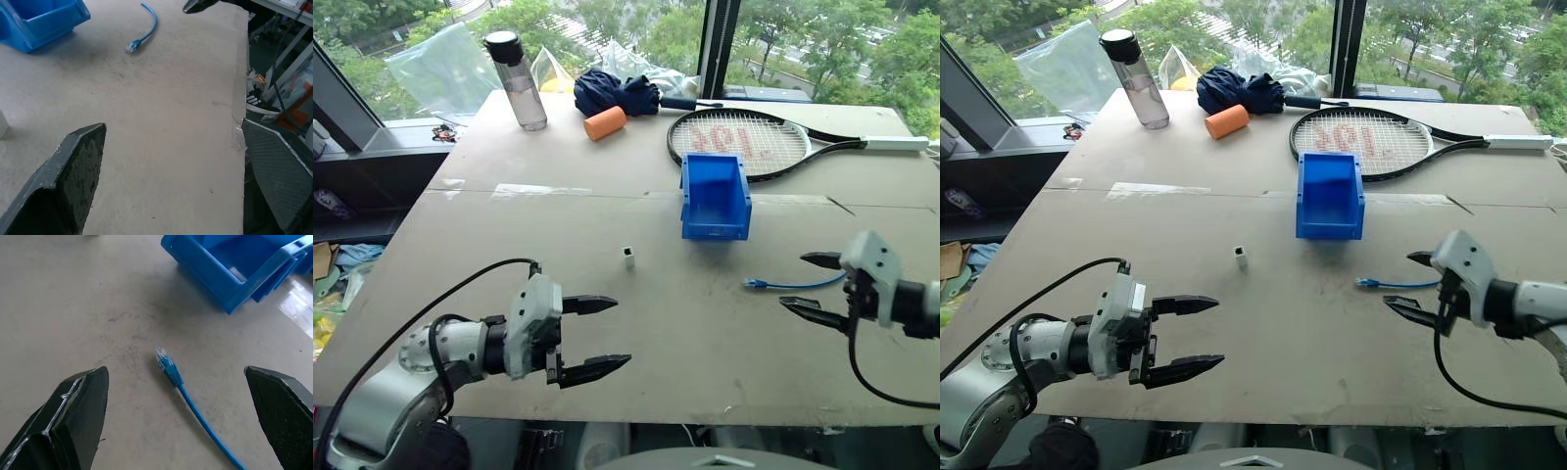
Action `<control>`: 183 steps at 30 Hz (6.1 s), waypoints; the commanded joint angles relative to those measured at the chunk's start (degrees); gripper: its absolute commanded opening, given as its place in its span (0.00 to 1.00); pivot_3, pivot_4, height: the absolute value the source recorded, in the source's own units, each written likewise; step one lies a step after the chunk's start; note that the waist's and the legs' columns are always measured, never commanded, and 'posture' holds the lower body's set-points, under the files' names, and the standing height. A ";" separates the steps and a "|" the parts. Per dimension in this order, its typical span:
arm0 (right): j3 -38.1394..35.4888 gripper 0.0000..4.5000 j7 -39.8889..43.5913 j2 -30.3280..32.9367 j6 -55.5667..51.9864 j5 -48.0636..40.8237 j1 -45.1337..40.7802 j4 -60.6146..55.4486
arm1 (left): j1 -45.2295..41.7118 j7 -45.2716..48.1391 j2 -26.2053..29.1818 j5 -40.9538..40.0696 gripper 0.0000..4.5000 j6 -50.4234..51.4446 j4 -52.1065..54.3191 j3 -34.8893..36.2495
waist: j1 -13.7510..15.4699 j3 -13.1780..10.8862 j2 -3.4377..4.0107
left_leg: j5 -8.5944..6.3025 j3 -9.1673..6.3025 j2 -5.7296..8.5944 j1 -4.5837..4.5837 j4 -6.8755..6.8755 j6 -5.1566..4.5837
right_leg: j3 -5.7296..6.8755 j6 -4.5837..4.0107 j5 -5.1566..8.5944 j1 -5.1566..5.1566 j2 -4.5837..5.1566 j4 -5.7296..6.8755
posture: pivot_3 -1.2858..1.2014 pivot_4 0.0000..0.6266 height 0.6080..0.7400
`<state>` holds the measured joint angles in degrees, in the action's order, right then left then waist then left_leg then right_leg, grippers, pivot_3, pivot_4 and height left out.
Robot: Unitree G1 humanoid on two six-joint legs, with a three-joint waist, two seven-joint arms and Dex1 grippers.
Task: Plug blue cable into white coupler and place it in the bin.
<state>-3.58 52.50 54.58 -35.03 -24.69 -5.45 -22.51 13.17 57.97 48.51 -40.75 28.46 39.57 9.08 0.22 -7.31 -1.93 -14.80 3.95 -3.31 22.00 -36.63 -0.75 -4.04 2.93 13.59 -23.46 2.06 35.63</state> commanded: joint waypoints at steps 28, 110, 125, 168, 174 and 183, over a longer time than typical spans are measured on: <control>29.65 0.17 11.09 -18.80 7.78 21.88 -26.74 21.92 | -17.08 -8.75 -0.36 9.46 1.00 3.44 -7.85 -13.89 | -2.40 0.02 -0.12 | 0.00 -0.46 -0.13 -0.27 -0.19 -0.02 | 0.12 -0.03 -0.04 0.26 -0.44 0.33 | 0.52 0.24 1.00; -0.98 0.56 -43.86 -33.10 -2.68 -58.30 9.28 -20.09 | -48.40 -4.76 -27.09 -15.97 0.00 40.33 -27.70 -9.12 | -0.97 0.09 0.25 | -0.11 -1.62 0.19 0.09 -0.65 -0.21 | 0.83 0.08 0.03 0.65 -0.28 0.24 | 0.52 0.24 1.00; -0.61 0.28 -45.38 -32.58 0.06 -61.56 8.02 -19.25 | -47.28 -3.54 -26.21 -16.23 0.00 38.96 -27.48 -9.61 | -0.98 0.08 0.25 | -0.11 -1.62 0.19 0.09 -0.64 -0.21 | 0.84 0.08 0.03 0.65 -0.28 0.23 | 0.52 0.24 1.00; -3.63 0.00 -44.71 -30.96 5.98 -57.13 17.01 -24.57 | -39.61 1.93 -16.77 28.63 0.56 -22.28 -57.71 -17.43 | 0.09 0.08 0.16 | -0.12 -1.30 0.16 0.43 -0.55 -0.24 | 0.77 0.06 0.02 0.27 -0.09 0.15 | 0.52 0.24 1.00; -3.97 0.00 -43.33 -29.05 5.65 -55.34 15.64 -24.35 | -43.60 8.45 -18.05 29.85 0.12 -30.17 -67.59 -18.46 | 0.24 0.09 0.15 | -0.12 -1.35 0.18 0.49 -0.61 -0.25 | 0.83 0.06 0.02 0.27 -0.09 0.15 | 0.52 0.24 1.00; 8.36 0.00 -32.37 -20.23 0.77 -32.35 1.59 -15.45 | -49.06 23.06 -23.32 31.87 0.12 -32.92 -68.04 -26.14 | 0.50 0.09 0.14 | -0.12 -1.41 0.23 0.62 -0.79 -0.25 | 0.88 0.05 0.01 0.26 -0.09 0.14 | 0.52 0.24 1.00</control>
<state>2.93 17.29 33.84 -33.97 -61.11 -2.24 -39.20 -34.60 80.01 25.86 -9.99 -3.08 -28.84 -15.98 0.72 -7.22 -1.79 -14.92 2.54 -3.07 22.63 -37.43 -1.00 -3.17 2.98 13.60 -23.20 1.96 35.77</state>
